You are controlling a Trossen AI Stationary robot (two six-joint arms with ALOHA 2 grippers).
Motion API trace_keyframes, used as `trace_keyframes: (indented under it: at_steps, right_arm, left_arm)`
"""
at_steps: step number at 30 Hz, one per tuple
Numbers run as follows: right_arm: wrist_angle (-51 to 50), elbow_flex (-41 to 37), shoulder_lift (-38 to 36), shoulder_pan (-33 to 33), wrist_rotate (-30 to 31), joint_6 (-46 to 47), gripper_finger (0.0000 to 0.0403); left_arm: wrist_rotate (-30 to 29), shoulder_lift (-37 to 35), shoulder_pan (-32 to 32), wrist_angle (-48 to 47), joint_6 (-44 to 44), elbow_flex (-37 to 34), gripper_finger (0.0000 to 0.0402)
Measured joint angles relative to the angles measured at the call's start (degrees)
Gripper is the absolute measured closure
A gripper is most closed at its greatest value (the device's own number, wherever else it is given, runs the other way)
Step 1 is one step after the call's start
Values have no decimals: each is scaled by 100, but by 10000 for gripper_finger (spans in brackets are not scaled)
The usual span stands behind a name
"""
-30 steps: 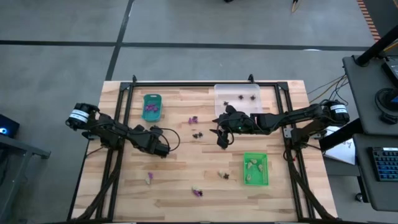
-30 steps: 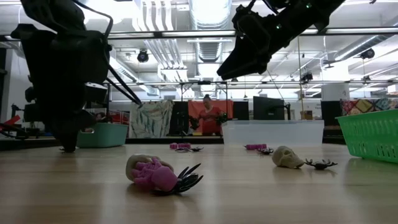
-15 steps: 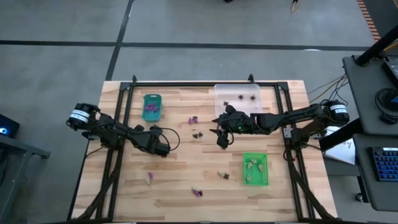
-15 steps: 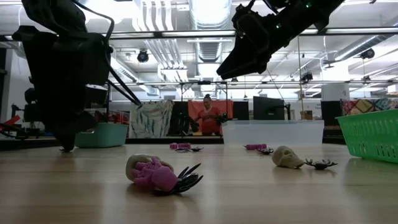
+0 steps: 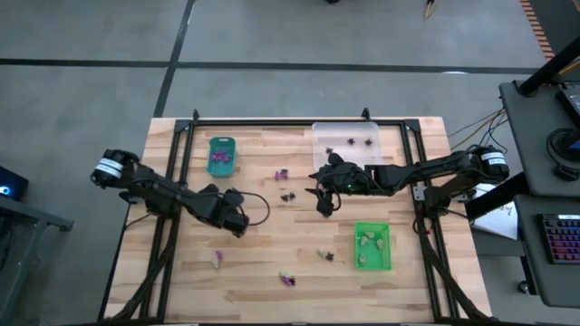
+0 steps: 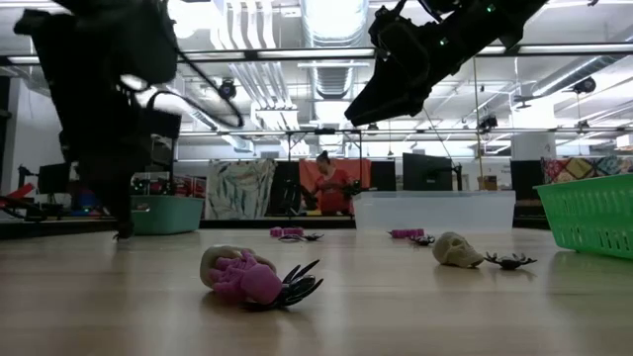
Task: Sort Halloween decoration
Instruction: Put the black spider toy into the white bin
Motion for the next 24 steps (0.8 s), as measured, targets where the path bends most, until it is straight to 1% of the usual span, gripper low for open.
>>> trace_keyframes:
  at_steps: [8,12,15,19,24]
  right_arm:
    - [9,0,0,15,-425,-186,200]
    - [42,-1,0,64,-439,-234,200]
    - [65,-2,0,79,-444,-369,200]
    - [335,-2,0,88,-519,-630,200]
    - [814,-3,0,90,-981,-956,200]
  left_arm:
    - [-190,-280,-430,69,262,323,401]
    - [-213,-337,-624,205,553,359,401]
    - [-274,-337,-804,698,1135,278,401]
    - [-315,-359,-1066,1663,1922,0,401]
    - [-343,-552,-1236,2136,1923,-461,401]
